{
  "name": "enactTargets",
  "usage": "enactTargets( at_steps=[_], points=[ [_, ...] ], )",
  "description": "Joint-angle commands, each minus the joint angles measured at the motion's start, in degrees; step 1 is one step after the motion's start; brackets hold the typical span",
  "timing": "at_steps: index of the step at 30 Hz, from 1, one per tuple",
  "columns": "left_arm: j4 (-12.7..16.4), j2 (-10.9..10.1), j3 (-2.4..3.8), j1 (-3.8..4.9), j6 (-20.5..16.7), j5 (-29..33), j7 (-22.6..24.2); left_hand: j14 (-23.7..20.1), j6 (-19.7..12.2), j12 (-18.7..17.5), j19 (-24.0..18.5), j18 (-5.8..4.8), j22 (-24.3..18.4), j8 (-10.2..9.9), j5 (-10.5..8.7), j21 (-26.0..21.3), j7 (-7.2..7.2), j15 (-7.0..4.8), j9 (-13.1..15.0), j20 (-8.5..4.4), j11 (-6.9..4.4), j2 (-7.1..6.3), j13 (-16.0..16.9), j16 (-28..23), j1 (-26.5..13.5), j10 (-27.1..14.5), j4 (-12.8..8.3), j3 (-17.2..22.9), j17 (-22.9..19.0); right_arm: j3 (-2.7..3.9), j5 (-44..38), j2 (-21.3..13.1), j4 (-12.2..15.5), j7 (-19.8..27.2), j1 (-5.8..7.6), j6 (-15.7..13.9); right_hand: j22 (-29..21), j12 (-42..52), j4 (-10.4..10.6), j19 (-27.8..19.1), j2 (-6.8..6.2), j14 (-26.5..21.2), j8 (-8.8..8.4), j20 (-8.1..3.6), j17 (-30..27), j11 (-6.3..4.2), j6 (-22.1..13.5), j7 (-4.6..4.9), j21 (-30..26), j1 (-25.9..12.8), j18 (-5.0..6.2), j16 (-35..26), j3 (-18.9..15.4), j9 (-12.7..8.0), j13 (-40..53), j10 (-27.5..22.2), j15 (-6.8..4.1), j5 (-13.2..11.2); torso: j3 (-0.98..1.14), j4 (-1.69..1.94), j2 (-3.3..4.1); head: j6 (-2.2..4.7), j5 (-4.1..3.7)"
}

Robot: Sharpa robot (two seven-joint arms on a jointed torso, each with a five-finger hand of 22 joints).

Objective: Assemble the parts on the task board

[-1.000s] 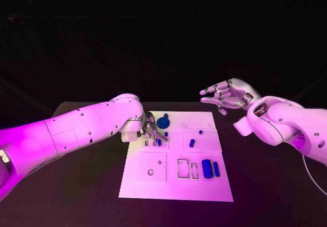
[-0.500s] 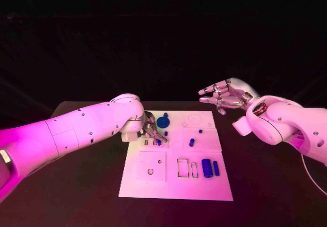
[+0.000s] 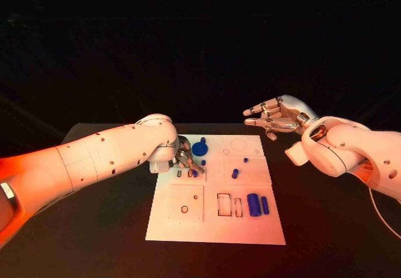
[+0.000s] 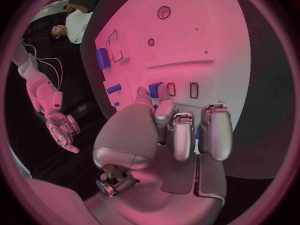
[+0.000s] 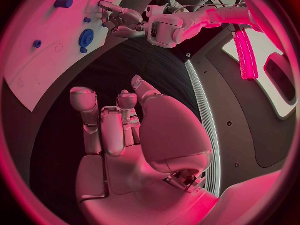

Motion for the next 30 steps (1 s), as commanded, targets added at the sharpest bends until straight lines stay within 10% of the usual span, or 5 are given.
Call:
enactTargets(
  at_steps=[1,14,16,21,30],
  points=[
    [-0.11,0.17,0.02,-0.01,0.01,-0.32,-3.75,6.02,-0.5,-0.1,2.74,-0.69,6.75,0.37,-0.1,0.27,-0.13,-0.47,0.24,-0.27,-0.26,1.07,-0.07,0.14,2.43,0.2,-0.88,1.67,15.05,-0.01,-0.06,0.05,0.03,0.02,-0.05,1.01,-0.05,-0.2,-0.12,0.24,0.52,2.26,-0.19,0.02,-0.03,-0.11,-0.57,-0.02,-0.37,-0.02,0.95,-0.4,0.0,-0.03,-0.04,-0.39,-0.28,0.35,0.01,0.02,-0.01,-0.04,0.0],
    [-0.21,0.12,0.02,-0.02,-1.31,-0.44,-2.68,6.02,-2.72,-1.31,2.66,-0.66,6.87,-1.67,1.29,0.21,-0.38,-0.86,0.36,-0.67,-0.59,2.59,-0.61,0.14,13.95,-0.67,-6.22,13.3,15.05,-0.03,0.17,0.09,0.01,-0.17,-0.07,1.41,0.12,0.06,-0.12,0.35,0.55,2.32,-0.19,0.03,0.22,-0.1,-0.58,-0.01,-0.3,-0.03,0.91,-0.24,0.01,-0.03,0.21,-0.26,-0.28,0.51,0.03,0.03,-0.03,-0.12,0.09],
    [-0.14,-0.01,0.02,-0.02,-1.71,-0.42,-2.4,6.02,-2.94,-1.67,2.63,-0.66,6.87,-2.11,2.46,0.16,-0.08,-0.73,0.39,-0.57,-0.33,1.4,-0.8,0.14,14.89,-0.83,-6.58,16.73,15.05,-0.04,0.17,0.09,0.03,-0.19,-0.07,1.49,0.3,0.26,-0.12,0.44,0.57,2.37,-0.19,0.03,0.43,-0.1,-0.57,-0.01,-0.21,-0.03,0.88,-0.1,0.02,-0.03,0.39,-0.14,-0.28,0.55,0.05,0.03,-0.03,-0.17,0.11],
    [0.31,-0.61,0.02,-0.03,-3.3,0.24,-1.82,6.02,-2.39,-1.82,2.72,-0.71,7.24,-1.9,2.89,0.14,0.28,-0.34,2.45,0.0,0.65,-10.2,-0.81,0.14,8.24,0.03,-3.82,40.53,15.05,-0.06,0.2,0.1,0.03,-0.16,-0.07,1.56,0.3,0.26,-0.12,0.44,0.57,2.37,-0.19,0.03,0.43,-0.1,-0.57,-0.01,-0.21,-0.03,0.88,-0.1,0.02,-0.03,0.39,-0.14,-0.28,0.55,0.08,0.06,-0.01,-0.13,0.18],
    [1.68,-1.62,-0.06,-0.2,-8.19,0.51,-0.95,6.02,-2.16,-1.56,2.84,-0.7,7.54,-0.4,3.77,0.11,0.28,-0.3,4.94,-0.04,0.06,-13.72,-0.61,0.14,2.34,0.68,-7.57,52.42,15.05,-0.1,0.5,0.17,-0.15,0.38,-0.13,-0.25,0.21,0.21,-0.2,0.57,0.57,2.41,-0.17,0.02,0.41,-0.1,-0.56,0.01,-0.32,-0.03,0.87,-0.2,0.16,-0.02,0.29,-0.26,-0.28,2.3,0.12,0.18,-0.02,0.0,0.34]
  ],
)
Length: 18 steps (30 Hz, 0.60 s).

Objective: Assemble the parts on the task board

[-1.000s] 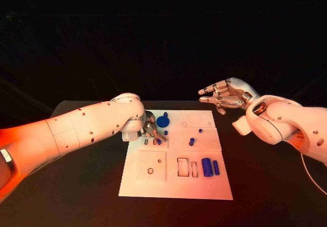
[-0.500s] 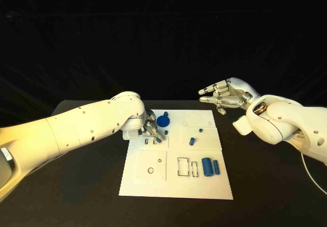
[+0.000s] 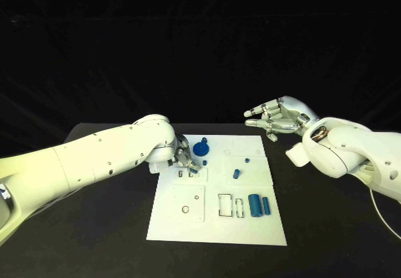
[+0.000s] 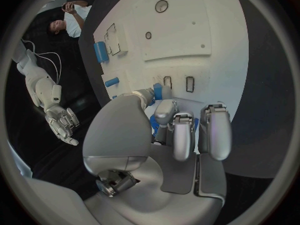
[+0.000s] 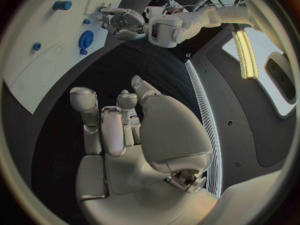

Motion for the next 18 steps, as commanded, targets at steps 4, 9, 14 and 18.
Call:
enactTargets(
  at_steps=[4,9,14,18],
  points=[
    [1.76,-1.04,-0.06,-0.35,-6.27,-0.02,-0.35,6.03,0.6,0.45,2.92,-0.79,7.92,0.57,1.67,0.35,-0.17,0.05,0.7,-0.02,-0.08,-0.55,0.23,0.14,-2.08,0.76,-10.97,11.78,15.07,-0.05,0.26,0.06,-0.12,0.57,-0.1,-0.54,-0.08,0.21,-0.2,0.57,0.57,2.41,-0.17,0.02,0.03,-0.1,-0.57,0.02,-0.33,-0.03,0.87,-0.2,0.16,-0.02,-0.09,-0.26,-0.28,0.32,0.03,0.06,-0.02,-0.02,0.21],
    [3.39,-2.2,-0.08,-0.83,-7.91,-0.61,-0.01,6.03,0.75,0.68,3.04,-0.85,8.19,0.74,2.51,0.53,-0.25,-0.02,1.03,-0.08,-0.15,-0.93,0.45,0.14,-2.97,1.05,-11.77,12.73,15.07,-0.09,0.34,0.05,-0.17,0.63,-0.18,-0.52,-0.15,0.18,-0.18,0.55,0.55,2.41,-0.18,0.02,0.03,-0.1,-0.58,0.03,-0.37,-0.08,0.88,-0.21,0.15,-0.02,-0.12,-0.28,-0.28,0.43,0.05,0.11,0.02,-0.12,0.26],
    [4.56,-3.09,-0.12,-1.24,-7.48,-1.38,-0.27,6.03,0.81,0.66,3.09,-0.87,8.3,0.78,2.73,0.61,-0.27,-0.05,1.12,-0.1,-0.18,-1.09,0.41,0.14,-3.24,1.1,-12.07,13.0,15.07,-0.12,0.38,0.08,-0.26,0.68,-0.35,-0.45,-0.15,0.18,-0.18,0.55,0.55,2.41,-0.18,0.02,0.03,-0.1,-0.58,0.03,-0.37,-0.08,0.88,-0.21,0.15,-0.02,-0.12,-0.28,-0.28,0.43,0.05,0.18,0.01,-0.26,0.41],
    [4.93,-3.44,-0.16,-1.47,-6.62,-1.93,-0.56,6.03,0.83,0.51,3.1,-0.88,8.31,0.78,2.77,0.61,-0.28,-0.05,1.14,-0.11,-0.19,-1.16,0.24,0.14,-3.31,1.03,-12.19,13.09,15.07,-0.13,0.4,0.11,-0.3,0.72,-0.49,-0.36,-0.15,0.18,-0.18,0.55,0.55,2.41,-0.18,0.02,0.03,-0.1,-0.58,0.03,-0.37,-0.08,0.88,-0.21,0.15,-0.02,-0.12,-0.28,-0.28,0.43,0.03,0.09,0.01,-0.38,0.67]
  ],
)
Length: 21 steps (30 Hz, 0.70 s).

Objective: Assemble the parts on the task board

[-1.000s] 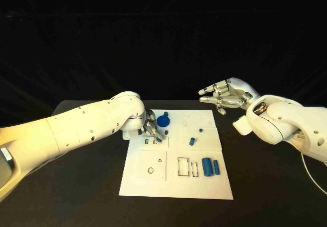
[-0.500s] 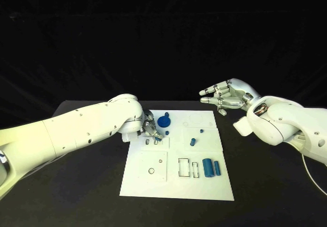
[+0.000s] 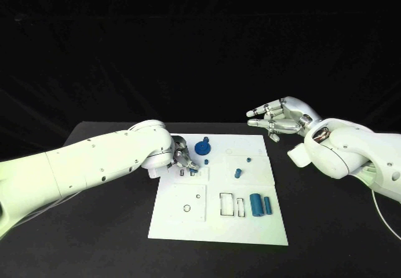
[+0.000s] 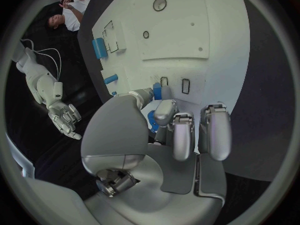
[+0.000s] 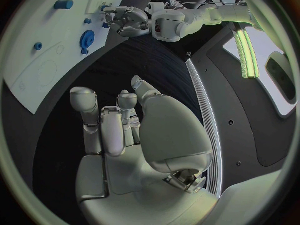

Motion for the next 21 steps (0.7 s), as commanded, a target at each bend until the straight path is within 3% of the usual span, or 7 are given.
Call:
enactTargets(
  at_steps=[1,16,21],
  points=[
    [0.39,-0.21,-0.01,-0.2,0.25,-1.44,-0.61,6.03,0.45,-0.06,3.09,-0.88,8.31,0.37,0.33,0.38,-0.28,-0.06,0.07,-0.11,0.08,-0.03,-0.2,0.14,-0.35,0.31,-10.26,10.62,15.08,-0.01,0.01,0.08,-0.02,0.61,-0.14,0.17,-0.05,0.18,-0.18,0.56,0.55,2.41,-0.18,0.02,0.04,-0.1,-0.42,-0.13,-0.37,-0.08,0.88,-0.21,0.15,-0.02,-0.08,-0.29,-0.28,0.2,-0.02,-0.07,0.0,-0.14,0.25],
    [0.18,-0.36,-0.03,-0.77,2.08,-2.86,-0.65,6.03,0.49,-0.35,3.07,-0.86,8.27,0.3,0.35,0.32,-0.3,-0.07,0.09,-0.13,0.06,-0.33,-0.53,0.14,-0.52,0.22,-10.74,10.85,15.08,-0.01,0.28,0.03,-0.07,0.7,-0.28,0.31,-0.09,0.12,-0.13,0.55,0.54,2.41,-0.18,0.02,0.02,-0.08,-0.43,-0.12,-0.4,-0.18,0.88,-0.24,0.13,-0.02,-0.15,-0.33,-0.27,0.33,-0.09,-0.1,0.09,-0.28,0.51],
    [-0.19,-0.24,-0.03,-0.82,2.51,-3.17,-0.67,6.03,0.5,-0.35,3.05,-0.85,8.22,0.29,0.35,0.28,-0.3,-0.07,0.09,-0.13,0.06,-0.34,-0.53,0.14,-0.52,0.22,-10.78,10.87,15.08,-0.02,0.46,0.01,-0.07,0.7,-0.31,0.39,-0.09,0.12,-0.13,0.55,0.54,2.41,-0.18,0.02,0.02,-0.08,-0.43,-0.12,-0.4,-0.18,0.88,-0.24,0.13,-0.02,-0.15,-0.33,-0.27,0.33,-0.02,-0.16,0.09,-0.41,0.59]
  ],
)
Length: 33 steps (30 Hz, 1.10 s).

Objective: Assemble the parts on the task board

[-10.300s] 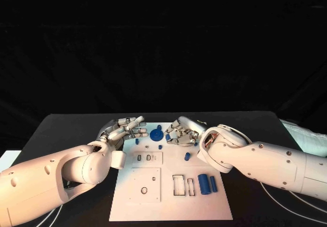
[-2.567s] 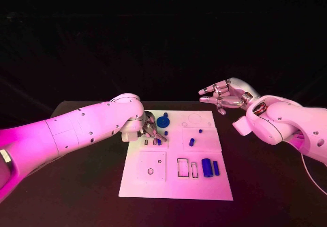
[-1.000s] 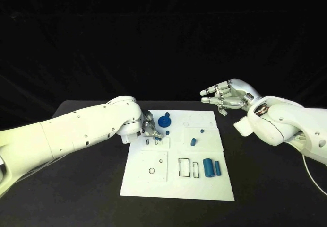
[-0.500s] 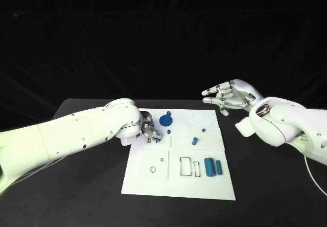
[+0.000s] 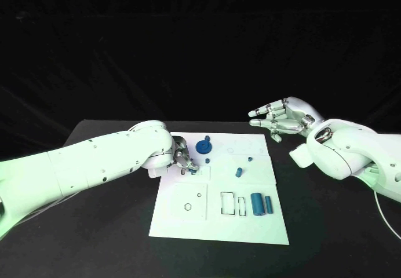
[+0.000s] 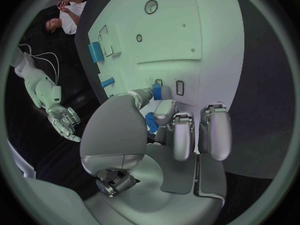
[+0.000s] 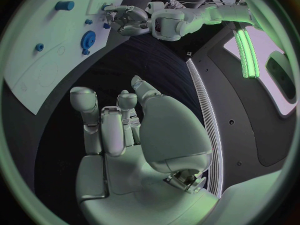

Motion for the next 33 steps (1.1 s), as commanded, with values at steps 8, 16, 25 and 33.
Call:
enactTargets(
  at_steps=[8,16,25,33],
  points=[
    [-0.25,0.12,-0.15,-0.28,4.56,-1.51,0.12,6.03,0.35,-0.59,2.87,-0.74,7.88,0.11,0.4,-0.03,-0.19,-0.04,-0.08,-0.14,0.04,-0.06,-0.33,0.14,0.19,0.22,-10.85,10.39,15.09,0.0,0.25,0.0,0.05,0.58,-0.09,0.65,-0.08,0.15,0.0,0.58,0.59,2.41,-0.19,0.02,0.0,-0.07,-0.44,-0.1,-0.21,-0.37,0.87,-0.28,0.1,-0.02,-0.04,-0.32,-0.26,0.46,0.04,0.05,0.01,-0.28,0.01],
    [-0.26,0.16,-0.15,-0.3,4.68,-1.66,0.52,6.03,0.63,-0.7,2.79,-0.71,7.75,-0.02,0.8,-0.18,-0.17,-0.01,-0.15,-0.13,0.06,-0.28,-0.45,0.14,0.06,0.29,-11.31,10.63,15.09,-0.01,0.26,0.07,-0.05,0.52,-0.11,0.78,-0.17,0.19,0.13,0.56,0.64,2.42,-0.19,0.03,0.07,-0.05,-0.44,-0.09,-0.27,-0.56,0.89,-0.25,0.07,-0.02,-0.02,-0.3,-0.24,0.53,0.07,-0.05,0.0,-0.29,0.12],
    [-0.23,0.16,-0.15,-0.3,3.95,-1.87,0.51,6.03,0.81,-0.54,2.79,-0.72,7.8,-0.09,1.04,-0.15,-0.17,0.0,-0.19,-0.13,0.06,-0.34,-0.25,0.14,-0.08,0.48,-11.49,10.74,15.09,-0.03,0.26,0.12,-0.11,0.45,-0.13,0.85,-0.17,0.17,0.17,0.57,0.65,2.42,-0.19,0.03,0.06,-0.05,-0.44,-0.09,-0.27,-0.61,0.88,-0.26,0.06,-0.02,-0.04,-0.31,-0.24,0.55,0.05,0.05,0.02,-0.34,0.07],
    [-0.24,0.16,-0.14,-0.3,3.63,-2.11,0.51,6.03,0.92,-0.49,2.78,-0.72,7.8,-0.12,1.2,-0.17,-0.18,0.0,-0.21,-0.13,0.06,-0.37,-0.2,0.14,-0.18,0.56,-11.59,10.81,15.09,-0.05,0.26,0.15,-0.16,0.42,-0.15,0.88,-0.23,0.12,0.24,0.55,0.68,2.41,-0.19,0.04,0.02,-0.05,-0.44,-0.08,-0.31,-0.71,0.89,-0.3,0.04,-0.02,-0.09,-0.34,-0.23,0.58,0.03,0.01,0.0,-0.44,0.1]
  ],
)
